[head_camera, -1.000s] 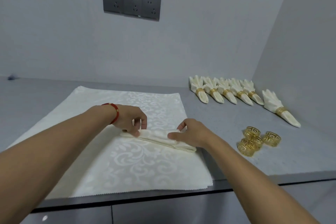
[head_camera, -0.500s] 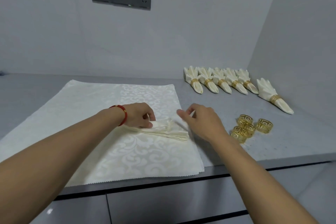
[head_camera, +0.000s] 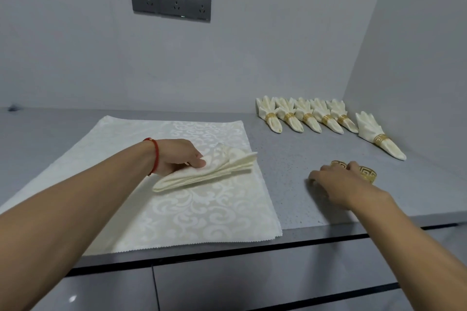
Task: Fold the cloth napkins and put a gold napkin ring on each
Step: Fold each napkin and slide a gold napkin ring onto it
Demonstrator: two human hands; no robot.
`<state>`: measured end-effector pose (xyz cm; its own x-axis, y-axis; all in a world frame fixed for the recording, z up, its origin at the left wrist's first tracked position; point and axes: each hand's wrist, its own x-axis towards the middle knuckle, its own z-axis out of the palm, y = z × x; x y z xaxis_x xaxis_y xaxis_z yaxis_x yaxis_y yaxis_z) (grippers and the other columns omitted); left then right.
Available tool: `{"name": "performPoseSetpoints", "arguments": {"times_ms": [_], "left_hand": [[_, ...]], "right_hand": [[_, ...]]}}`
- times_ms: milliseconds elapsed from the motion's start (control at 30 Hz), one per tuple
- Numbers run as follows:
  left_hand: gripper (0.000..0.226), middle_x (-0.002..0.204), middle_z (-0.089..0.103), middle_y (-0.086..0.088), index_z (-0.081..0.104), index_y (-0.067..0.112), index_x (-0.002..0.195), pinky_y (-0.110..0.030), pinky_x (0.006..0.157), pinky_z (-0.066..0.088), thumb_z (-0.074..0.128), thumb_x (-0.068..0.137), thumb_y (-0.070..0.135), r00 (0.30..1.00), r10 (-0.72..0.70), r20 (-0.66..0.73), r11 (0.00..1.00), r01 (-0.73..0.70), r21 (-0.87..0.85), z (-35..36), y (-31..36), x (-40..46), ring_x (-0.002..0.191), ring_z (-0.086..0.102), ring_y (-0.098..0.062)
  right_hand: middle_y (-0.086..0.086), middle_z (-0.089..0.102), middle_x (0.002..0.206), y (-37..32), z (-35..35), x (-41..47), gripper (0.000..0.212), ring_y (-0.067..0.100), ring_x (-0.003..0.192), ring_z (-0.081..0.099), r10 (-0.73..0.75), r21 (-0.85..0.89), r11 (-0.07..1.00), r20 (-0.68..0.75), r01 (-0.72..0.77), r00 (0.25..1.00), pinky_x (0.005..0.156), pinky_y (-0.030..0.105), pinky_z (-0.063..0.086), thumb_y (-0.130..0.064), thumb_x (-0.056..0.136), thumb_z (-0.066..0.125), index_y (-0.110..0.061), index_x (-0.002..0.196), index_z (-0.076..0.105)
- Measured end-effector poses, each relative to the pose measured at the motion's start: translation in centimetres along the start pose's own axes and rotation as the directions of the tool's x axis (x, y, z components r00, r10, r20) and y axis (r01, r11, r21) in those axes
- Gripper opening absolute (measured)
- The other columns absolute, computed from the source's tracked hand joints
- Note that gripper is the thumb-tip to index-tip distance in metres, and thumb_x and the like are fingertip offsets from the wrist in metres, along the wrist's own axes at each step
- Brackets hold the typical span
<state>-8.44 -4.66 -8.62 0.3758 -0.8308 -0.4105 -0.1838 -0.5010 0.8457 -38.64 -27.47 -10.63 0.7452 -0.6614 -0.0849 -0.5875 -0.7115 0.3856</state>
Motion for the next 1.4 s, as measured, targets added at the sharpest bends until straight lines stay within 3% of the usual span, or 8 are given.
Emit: {"name": "performPoseSetpoints", "arguments": {"times_ms": [133, 233, 367, 600, 733, 1000, 1200, 1400], "left_hand": [[0.017, 0.092, 0.068, -0.012, 0.068, -0.001, 0.111, -0.033, 0.064, 0.059, 0.057, 0.1, 0.008, 0.996, -0.079, -0.046, 0.886, 0.049, -0.46, 0.5, -0.9, -0.3, 0.076, 0.067, -0.024], [0.023, 0.097, 0.066, -0.012, 0.062, -0.002, 0.121, -0.037, 0.078, 0.058, 0.053, 0.101, 0.007, 0.993, 0.003, -0.119, 0.558, -0.101, -0.824, 2.0, -1.4, -0.3, 0.087, 0.065, -0.025], [0.027, 0.108, 0.068, -0.012, 0.062, 0.002, 0.125, -0.045, 0.096, 0.051, 0.056, 0.1, 0.01, 0.963, 0.109, -0.245, 0.217, -0.263, -0.94, 3.2, -2.3, -0.5, 0.108, 0.064, -0.025], [0.038, 0.119, 0.065, -0.013, 0.057, 0.009, 0.134, -0.058, 0.11, 0.041, 0.056, 0.097, 0.014, 0.927, 0.2, -0.318, 0.112, -0.344, -0.932, 4.0, -3.8, -0.3, 0.128, 0.057, -0.031], [0.043, 0.13, 0.064, -0.017, 0.057, 0.003, 0.135, -0.051, 0.11, 0.044, 0.059, 0.093, 0.01, 0.936, 0.209, -0.283, 0.078, -0.305, -0.949, 5.5, -4.1, -0.4, 0.128, 0.059, -0.036], [0.022, 0.1, 0.061, -0.017, 0.062, 0.015, 0.074, -0.042, 0.087, 0.051, 0.052, 0.076, -0.005, 0.932, 0.173, -0.317, 0.285, -0.356, -0.89, 7.1, -3.7, -1.4, 0.085, 0.061, -0.029], [0.011, 0.114, 0.067, -0.02, 0.065, 0.005, 0.102, -0.047, 0.102, 0.052, 0.059, 0.092, 0.003, 0.954, 0.121, -0.274, 0.324, -0.299, -0.898, 7.0, -3.5, -1.1, 0.109, 0.065, -0.033], [0.03, 0.094, 0.069, -0.003, 0.065, 0.019, 0.116, -0.043, 0.086, 0.058, 0.065, 0.086, 0.017, 0.773, 0.145, -0.617, 0.809, -0.452, -0.376, 7.4, -3.9, -0.3, 0.08, 0.066, -0.017]], "right_hand": [[-0.002, 0.056, 0.133, -2.0, -1.3, 0.2, 0.041, 0.02, 0.121, 0.05, -0.038, 0.258, 0.961, -0.248, 0.104, 0.968, 0.1, 0.042, 0.039, -0.023, 0.102, 0.056, -0.029, 0.142, 0.05], [-0.013, 0.062, 0.13, -7.0, -2.8, -1.3, 0.044, 0.004, 0.113, 0.057, -0.03, 0.755, 0.567, -0.381, 0.33, 0.924, 0.1, 0.032, 0.049, -0.036, 0.098, 0.066, -0.031, 0.14, 0.056], [-0.019, 0.067, 0.11, -12.9, -3.7, -2.8, 0.032, -0.002, 0.1, 0.064, -0.019, 0.907, 0.21, -0.37, 0.365, 0.929, 0.092, 0.025, 0.053, -0.028, 0.087, 0.081, -0.035, 0.115, 0.066], [-0.004, 0.064, 0.11, -17.0, -4.0, -2.8, 0.038, -0.001, 0.095, 0.065, 0.053, 0.92, -0.087, -0.38, 0.383, 0.924, 0.079, 0.026, 0.059, -0.012, 0.082, 0.083, -0.025, 0.108, 0.058], [-0.008, 0.061, 0.107, -18.3, -5.2, -1.8, 0.036, 0.007, 0.1, 0.062, 0.121, 0.858, 0.019, -0.511, 0.513, 0.851, 0.08, 0.027, 0.055, -0.019, 0.083, 0.082, -0.029, 0.104, 0.055], [-0.009, 0.054, 0.103, -18.4, -7.2, -0.5, 0.029, 0.001, 0.095, 0.054, 0.1, 0.753, 0.297, -0.636, 0.587, 0.765, 0.077, 0.016, 0.044, -0.022, 0.083, 0.077, -0.028, 0.097, 0.053], [-0.009, 0.047, 0.099, -18.7, -6.3, -0.8, 0.025, 0.003, 0.088, 0.051, 0.273, 0.809, 0.323, -0.577, 0.492, 0.77, 0.07, 0.015, 0.041, -0.021, 0.086, 0.075, -0.024, 0.095, 0.051], [-0.002, 0.046, 0.1, -19.6, -4.4, -0.9, 0.043, 0.019, 0.088, 0.053, 0.221, 0.857, 0.461, -0.363, 0.231, 0.905, 0.064, 0.025, 0.039, -0.046, 0.087, 0.074, -0.017, 0.102, 0.046]]}}
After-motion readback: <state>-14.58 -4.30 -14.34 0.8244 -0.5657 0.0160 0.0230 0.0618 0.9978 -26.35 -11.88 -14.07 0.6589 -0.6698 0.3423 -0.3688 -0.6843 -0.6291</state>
